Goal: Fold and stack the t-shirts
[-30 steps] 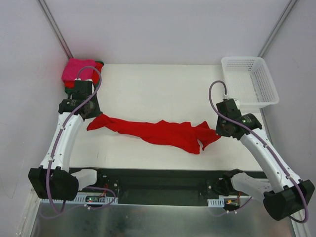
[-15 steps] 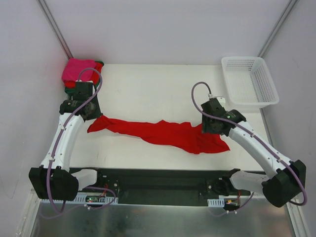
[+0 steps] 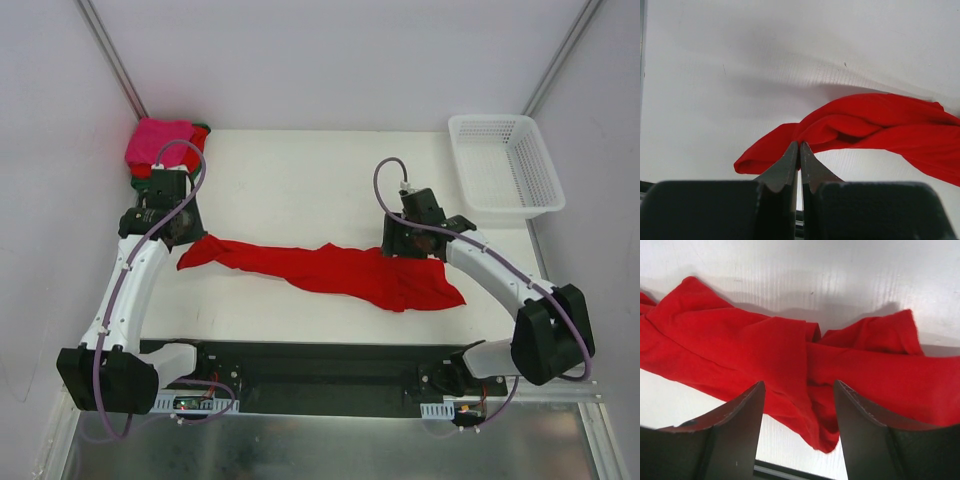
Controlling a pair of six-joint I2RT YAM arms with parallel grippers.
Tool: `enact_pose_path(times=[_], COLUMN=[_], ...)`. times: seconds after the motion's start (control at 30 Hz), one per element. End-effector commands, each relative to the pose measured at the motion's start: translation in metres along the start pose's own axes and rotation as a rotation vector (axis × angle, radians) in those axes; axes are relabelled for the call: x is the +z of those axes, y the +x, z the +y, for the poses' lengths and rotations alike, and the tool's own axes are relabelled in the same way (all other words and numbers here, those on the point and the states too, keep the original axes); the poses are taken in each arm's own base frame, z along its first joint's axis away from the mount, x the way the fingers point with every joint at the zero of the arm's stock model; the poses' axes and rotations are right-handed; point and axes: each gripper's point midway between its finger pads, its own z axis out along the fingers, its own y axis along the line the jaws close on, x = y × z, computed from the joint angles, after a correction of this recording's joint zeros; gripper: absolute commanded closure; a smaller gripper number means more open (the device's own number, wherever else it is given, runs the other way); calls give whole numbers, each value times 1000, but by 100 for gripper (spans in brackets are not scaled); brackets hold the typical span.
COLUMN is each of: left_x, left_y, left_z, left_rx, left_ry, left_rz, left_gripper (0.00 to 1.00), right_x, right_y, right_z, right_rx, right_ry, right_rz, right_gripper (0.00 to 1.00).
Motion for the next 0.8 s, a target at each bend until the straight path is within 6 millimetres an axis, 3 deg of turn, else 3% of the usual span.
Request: enact_pose_path(times=[0.0, 0.33, 0.53, 0.77], left_x=[-3, -3, -2, -1], left_y=[-1, -1, -1, 0], left_z=[3, 6, 8, 9], left_rx=[-8, 1, 5, 7], left_ry=[-6, -19, -31, -35], left_rz=[-23, -25, -28, -26], left_gripper=[100, 100, 100, 100], right_x=[15, 35, 43, 41], right_y=[-3, 9, 12, 10], right_z=[20, 17, 20, 19], right_rx=[47, 58, 62, 62], right_ry=[-147, -147, -160, -149], right_rz=[18, 71, 95, 90], right_gripper=[41, 45, 52, 91])
